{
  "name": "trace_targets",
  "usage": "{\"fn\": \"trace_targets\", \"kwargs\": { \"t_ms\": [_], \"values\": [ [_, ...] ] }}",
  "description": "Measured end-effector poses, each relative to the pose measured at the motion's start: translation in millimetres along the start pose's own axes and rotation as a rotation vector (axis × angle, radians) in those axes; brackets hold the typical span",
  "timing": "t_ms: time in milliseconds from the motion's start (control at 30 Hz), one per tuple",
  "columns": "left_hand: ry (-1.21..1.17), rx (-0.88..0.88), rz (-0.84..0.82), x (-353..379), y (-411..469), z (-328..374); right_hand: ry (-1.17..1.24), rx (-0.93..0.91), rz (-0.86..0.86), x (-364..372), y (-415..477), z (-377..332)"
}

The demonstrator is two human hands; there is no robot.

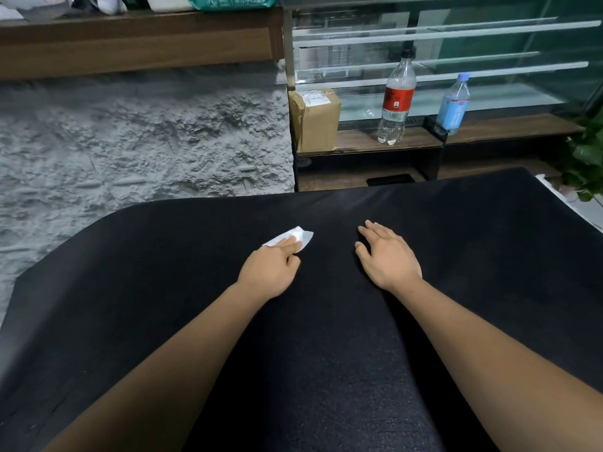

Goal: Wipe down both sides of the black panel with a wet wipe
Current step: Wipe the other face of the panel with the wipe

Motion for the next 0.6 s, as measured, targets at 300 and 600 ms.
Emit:
{"fn": "trace_targets", "kwargs": {
  "t_ms": [300,600],
  "values": [
    [0.068,-0.168,0.023,-10,7,-63,0.000,0.002,0.009,0,0,0],
    [0.063,-0.300,0.083,-2,15,-47,-0.007,0.002,0.009,0,1,0]
  ]
}}
Point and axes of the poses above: each hand's wrist, its own y-axis towards the middle knuckle, its own x-axis out of the palm, z = x × y, the point moved 3 cm from there along y, towards the middle knuckle, and after that the axes turned 13 degrees about y, right-handed, at the moved point
